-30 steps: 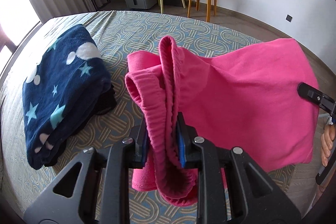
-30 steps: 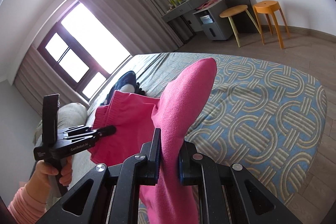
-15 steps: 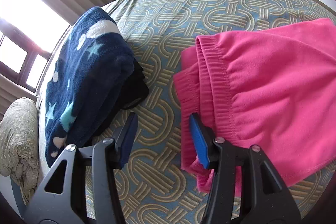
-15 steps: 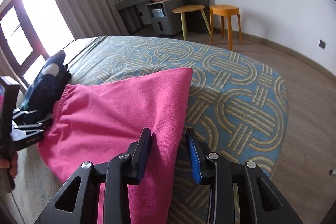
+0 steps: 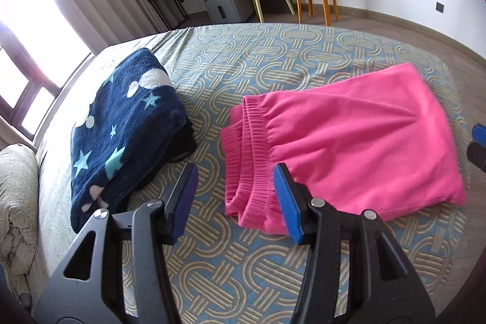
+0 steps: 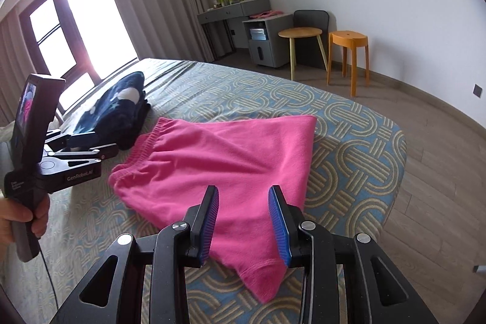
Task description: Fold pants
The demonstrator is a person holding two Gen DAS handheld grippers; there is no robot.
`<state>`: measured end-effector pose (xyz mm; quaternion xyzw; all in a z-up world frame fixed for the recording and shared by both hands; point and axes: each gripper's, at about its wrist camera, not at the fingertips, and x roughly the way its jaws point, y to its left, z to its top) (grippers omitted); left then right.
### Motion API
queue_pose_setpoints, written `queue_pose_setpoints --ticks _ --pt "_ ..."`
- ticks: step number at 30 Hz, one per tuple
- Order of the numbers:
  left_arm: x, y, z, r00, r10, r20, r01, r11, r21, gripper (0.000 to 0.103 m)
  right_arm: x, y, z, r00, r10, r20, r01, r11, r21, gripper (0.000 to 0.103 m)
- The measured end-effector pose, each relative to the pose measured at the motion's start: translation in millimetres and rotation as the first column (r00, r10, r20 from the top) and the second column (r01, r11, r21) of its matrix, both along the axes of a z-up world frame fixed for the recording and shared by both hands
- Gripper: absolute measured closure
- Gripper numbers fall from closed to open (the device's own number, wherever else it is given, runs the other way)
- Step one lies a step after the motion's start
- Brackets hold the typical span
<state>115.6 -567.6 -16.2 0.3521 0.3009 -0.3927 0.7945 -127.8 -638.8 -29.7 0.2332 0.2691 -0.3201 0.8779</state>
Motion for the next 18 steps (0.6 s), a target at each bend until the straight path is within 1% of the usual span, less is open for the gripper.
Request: queue_pose_setpoints --ticks 5,6,7,8,10,11,12,13,16,18 --pt "-35.5 41.1 39.3 0.998 -0.055 -0.045 0.049 0.992 -0.119 0.048 -17.1 36.2 30.9 0.999 0.019 0.025 -0.018 0.998 -0.066 0.069" --pt "-42.3 53.5 46.8 0.996 -0.063 -0.055 0.054 0.987 -0.15 0.044 -20.6 44.3 37.8 0.999 0.022 0.03 -0.02 0.997 -0.08 0.069" --pt "-49.6 67.8 53.6 0.996 -0.068 -0.063 0.055 0.982 -0.179 0.037 -24.2 52.4 44.1 0.999 0.026 0.035 -0.023 0.995 -0.094 0.069" --pt "-56.4 83.1 59.8 0.996 -0.067 -0.066 0.052 0.977 -0.208 0.035 -28.0 63.1 51.1 0.999 0.031 0.041 -0.027 0.994 -0.108 0.069" --pt "-70.2 114.6 69.9 0.995 -0.065 -0.071 0.045 0.965 -0.258 0.035 -34.9 83.4 63.6 0.997 0.041 0.058 -0.033 0.99 -0.135 0.067" --pt "-74.0 129.1 74.3 0.995 -0.062 -0.072 0.04 0.961 -0.272 0.034 -38.6 95.1 69.2 0.997 0.047 0.068 -0.036 0.988 -0.148 0.066" --pt "-79.2 143.1 78.1 0.996 -0.054 -0.068 0.033 0.959 -0.28 0.034 -42.5 106.7 73.5 0.995 0.052 0.08 -0.039 0.987 -0.158 0.062" --pt "-84.3 157.7 81.0 0.998 -0.04 -0.054 0.023 0.959 -0.283 0.034 -46.2 118.5 76.8 0.994 0.056 0.091 -0.041 0.985 -0.165 0.06" --pt "-95.8 199.9 87.8 1.0 -0.009 -0.01 0.006 0.959 -0.283 0.033 -54.0 154.3 80.7 0.992 0.082 0.091 -0.063 0.98 -0.188 0.059" --pt "-97.9 225.9 92.1 1.0 0.016 -0.016 -0.02 0.952 -0.304 0.031 -56.4 174.9 81.8 0.994 0.084 0.072 -0.067 0.976 -0.206 0.059"
